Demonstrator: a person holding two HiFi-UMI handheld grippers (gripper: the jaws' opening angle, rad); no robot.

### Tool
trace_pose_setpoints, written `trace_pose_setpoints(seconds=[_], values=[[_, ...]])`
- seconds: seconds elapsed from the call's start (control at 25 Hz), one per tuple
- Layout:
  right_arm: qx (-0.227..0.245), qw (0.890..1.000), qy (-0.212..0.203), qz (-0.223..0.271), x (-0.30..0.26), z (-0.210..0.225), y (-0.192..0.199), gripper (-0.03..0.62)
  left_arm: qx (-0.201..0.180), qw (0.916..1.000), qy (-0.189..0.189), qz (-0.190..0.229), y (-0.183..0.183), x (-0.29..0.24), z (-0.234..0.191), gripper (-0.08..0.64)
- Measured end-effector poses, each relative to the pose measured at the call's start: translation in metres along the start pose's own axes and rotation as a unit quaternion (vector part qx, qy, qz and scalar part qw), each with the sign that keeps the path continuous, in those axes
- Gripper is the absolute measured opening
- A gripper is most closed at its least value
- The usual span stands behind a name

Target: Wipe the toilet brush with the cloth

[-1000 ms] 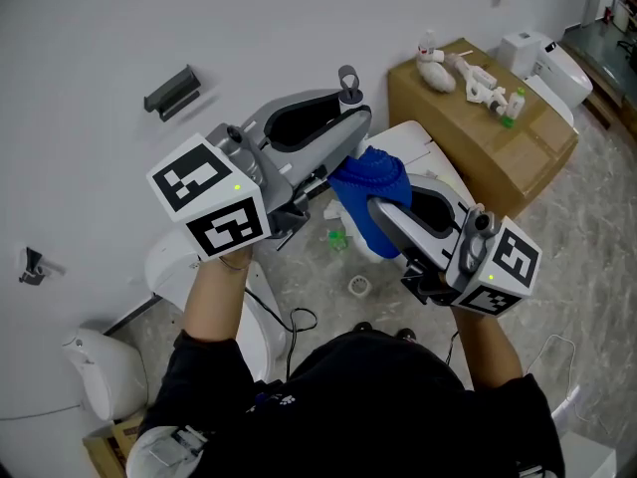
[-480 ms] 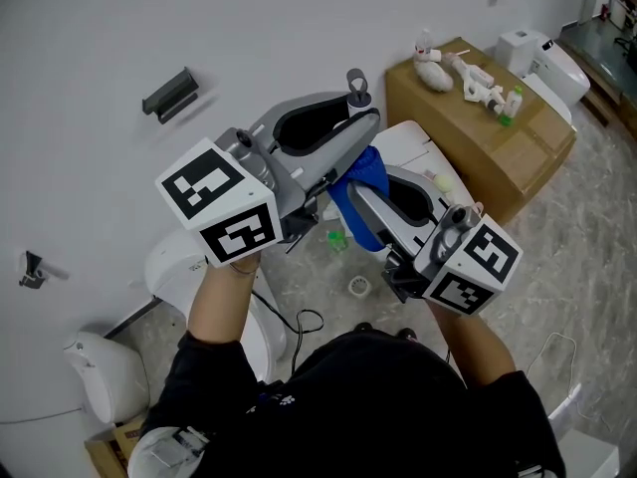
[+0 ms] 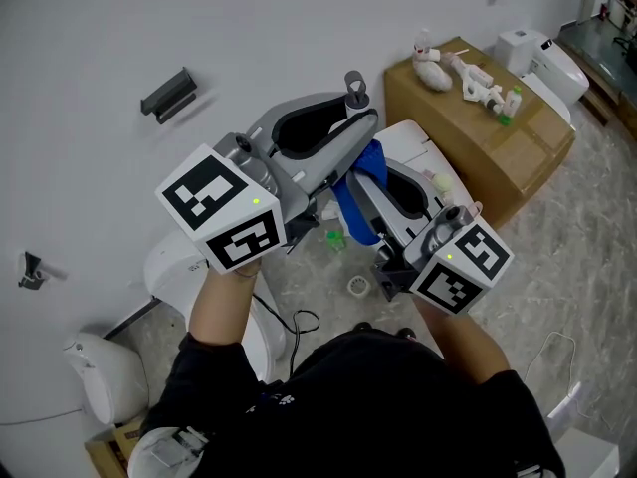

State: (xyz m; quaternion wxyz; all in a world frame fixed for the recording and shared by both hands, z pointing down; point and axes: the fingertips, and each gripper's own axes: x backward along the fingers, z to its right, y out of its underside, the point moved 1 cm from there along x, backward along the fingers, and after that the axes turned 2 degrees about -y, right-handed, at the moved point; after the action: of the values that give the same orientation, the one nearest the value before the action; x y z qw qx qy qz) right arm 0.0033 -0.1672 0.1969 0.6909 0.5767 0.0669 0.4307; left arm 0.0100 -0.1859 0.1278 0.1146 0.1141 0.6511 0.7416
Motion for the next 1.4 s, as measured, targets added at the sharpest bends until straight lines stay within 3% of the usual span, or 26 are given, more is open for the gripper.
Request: trace_pose_setpoints(seconds=[1.4], values=[[-0.020,0.999,0.031,-0.015,0.006,0.014,0.022,0.064,-0.006,1.0000,0.006,-0.004,-0.001,-0.002,0.001,0.095]])
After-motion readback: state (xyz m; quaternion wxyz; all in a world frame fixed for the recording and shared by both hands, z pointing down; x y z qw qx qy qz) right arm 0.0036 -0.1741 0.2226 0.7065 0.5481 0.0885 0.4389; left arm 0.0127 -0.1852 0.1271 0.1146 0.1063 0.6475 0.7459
